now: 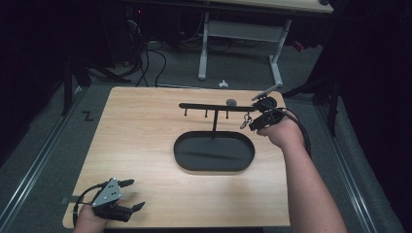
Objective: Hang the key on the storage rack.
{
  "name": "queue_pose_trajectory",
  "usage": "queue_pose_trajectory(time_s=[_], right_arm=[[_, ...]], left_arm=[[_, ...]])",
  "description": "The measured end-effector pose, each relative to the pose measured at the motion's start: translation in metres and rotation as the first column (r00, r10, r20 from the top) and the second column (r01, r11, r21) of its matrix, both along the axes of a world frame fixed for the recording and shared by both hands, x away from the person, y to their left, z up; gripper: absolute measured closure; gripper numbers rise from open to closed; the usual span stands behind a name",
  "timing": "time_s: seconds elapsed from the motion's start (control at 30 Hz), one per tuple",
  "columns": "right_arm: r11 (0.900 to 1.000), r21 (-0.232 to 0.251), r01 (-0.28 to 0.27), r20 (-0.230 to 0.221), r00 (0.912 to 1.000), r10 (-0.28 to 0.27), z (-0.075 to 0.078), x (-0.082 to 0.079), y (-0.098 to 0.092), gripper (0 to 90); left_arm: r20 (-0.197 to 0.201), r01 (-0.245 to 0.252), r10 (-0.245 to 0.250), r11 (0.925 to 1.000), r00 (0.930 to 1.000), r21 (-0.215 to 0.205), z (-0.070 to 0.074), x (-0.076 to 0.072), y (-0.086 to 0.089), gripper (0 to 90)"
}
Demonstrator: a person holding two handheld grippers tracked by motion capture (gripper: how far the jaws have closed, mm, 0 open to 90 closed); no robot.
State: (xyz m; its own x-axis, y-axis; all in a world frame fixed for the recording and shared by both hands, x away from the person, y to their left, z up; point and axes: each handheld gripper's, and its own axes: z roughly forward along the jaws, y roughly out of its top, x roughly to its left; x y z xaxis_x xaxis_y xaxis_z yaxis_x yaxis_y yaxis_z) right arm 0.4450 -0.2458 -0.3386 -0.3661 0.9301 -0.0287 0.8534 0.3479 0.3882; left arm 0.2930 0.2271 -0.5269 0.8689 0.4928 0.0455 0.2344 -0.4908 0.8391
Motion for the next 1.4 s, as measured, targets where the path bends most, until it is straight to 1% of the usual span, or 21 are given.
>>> queue_pose_trajectory(time_s=[0.17,0.2,0.23,0.47,0.73,0.77,0.8,0.83,0.87,0.93,0.97,1.03,1.13,1.17,1.2,1.23,1.27,1.3,1.33,1.37,1.4], right_arm=[[1.000,0.012,0.003,-0.005,1.0000,-0.003,-0.006,-0.001,-0.001,72.0],[1.000,0.004,0.002,-0.011,0.9999,-0.002,-0.006,-0.002,-0.001,71.9],[1.000,0.014,0.003,-0.009,1.0000,-0.003,-0.008,-0.002,-0.001,71.9],[1.000,0.016,0.007,-0.022,0.9997,-0.007,-0.014,-0.003,-0.003,71.4],[1.000,0.027,0.010,-0.033,0.9994,-0.009,-0.026,-0.005,-0.003,69.3],[1.000,0.027,0.013,-0.040,0.9991,-0.012,-0.030,-0.006,-0.003,68.2],[1.000,0.027,0.013,-0.040,0.9991,-0.012,-0.030,-0.006,-0.003,68.2],[0.999,0.033,0.010,-0.039,0.9992,-0.008,-0.035,-0.007,-0.004,66.6],[0.999,0.033,0.010,-0.039,0.9992,-0.008,-0.035,-0.007,-0.004,66.6],[0.999,0.038,0.009,-0.042,0.9991,-0.007,-0.041,-0.009,-0.005,64.9],[0.999,0.043,0.011,-0.042,0.9991,-0.010,-0.047,-0.011,-0.006,61.8],[0.998,0.053,0.019,-0.041,0.9990,-0.017,-0.049,-0.012,-0.006,59.9],[0.997,0.068,0.025,-0.029,0.9993,-0.023,-0.061,-0.018,-0.007,54.6],[0.998,0.060,0.020,-0.021,0.9996,-0.019,-0.068,-0.022,-0.007,51.3],[0.997,0.071,0.019,-0.013,0.9997,-0.018,-0.071,-0.023,-0.007,50.4],[0.997,0.071,0.019,-0.013,0.9997,-0.018,-0.071,-0.023,-0.007,50.4],[0.996,0.084,0.030,0.009,0.9995,-0.031,-0.078,-0.028,-0.010,47.4],[0.995,0.093,0.034,0.021,0.9991,-0.036,-0.081,-0.030,-0.011,46.7],[0.995,0.093,0.034,0.021,0.9991,-0.036,-0.081,-0.030,-0.011,46.7],[0.994,0.106,0.040,0.048,0.9978,-0.046,-0.087,-0.035,-0.014,44.8],[0.994,0.106,0.040,0.048,0.9978,-0.046,-0.087,-0.035,-0.014,44.8]], left_arm=[[0.000,0.001,-0.001,1.0000,1.0000,0.000,0.000,0.000,0.000,15.3],[0.000,0.002,-0.002,1.0000,1.0000,0.001,0.000,0.000,0.000,15.3],[-0.001,0.002,-0.002,1.0000,1.0000,0.001,0.000,0.000,0.000,15.3],[-0.001,0.003,-0.003,1.0000,1.0000,0.003,0.000,0.000,-0.001,15.3],[0.001,0.002,-0.002,1.0000,1.0000,0.002,0.000,-0.002,0.001,15.3],[0.001,0.000,0.000,1.0000,1.0000,0.001,0.000,-0.002,0.002,15.3],[0.001,0.000,0.000,1.0000,1.0000,0.001,0.000,-0.002,0.002,15.3],[0.001,-0.001,0.001,1.0000,1.0000,0.000,0.000,-0.002,0.002,15.3],[0.002,-0.002,0.002,1.0000,1.0000,-0.001,0.000,-0.002,0.002,15.3],[0.004,-0.005,0.005,1.0000,1.0000,-0.003,0.000,-0.002,0.003,15.3],[0.003,-0.004,0.004,1.0000,1.0000,-0.002,0.000,-0.003,0.003,15.3],[0.004,-0.006,0.006,1.0000,1.0000,-0.003,-0.001,-0.003,0.003,15.3],[0.003,-0.012,0.012,0.9999,0.9999,-0.007,-0.001,-0.003,0.005,15.3],[0.004,-0.016,0.016,0.9998,0.9999,-0.011,-0.001,-0.004,0.005,15.3],[0.004,-0.016,0.016,0.9998,0.9999,-0.011,-0.001,-0.004,0.005,15.3],[0.004,-0.016,0.016,0.9998,0.9999,-0.010,-0.001,-0.004,0.006,15.3],[0.005,-0.016,0.016,0.9998,0.9999,-0.010,0.000,-0.004,0.006,15.3],[0.008,-0.016,0.016,0.9998,0.9998,-0.010,0.000,-0.004,0.006,15.3],[0.008,-0.016,0.016,0.9998,0.9998,-0.010,0.000,-0.004,0.006,15.3],[0.009,-0.016,0.016,0.9998,0.9998,-0.009,0.000,-0.004,0.005,15.3],[0.009,-0.016,0.016,0.9998,0.9998,-0.009,0.000,-0.004,0.005,15.3]])
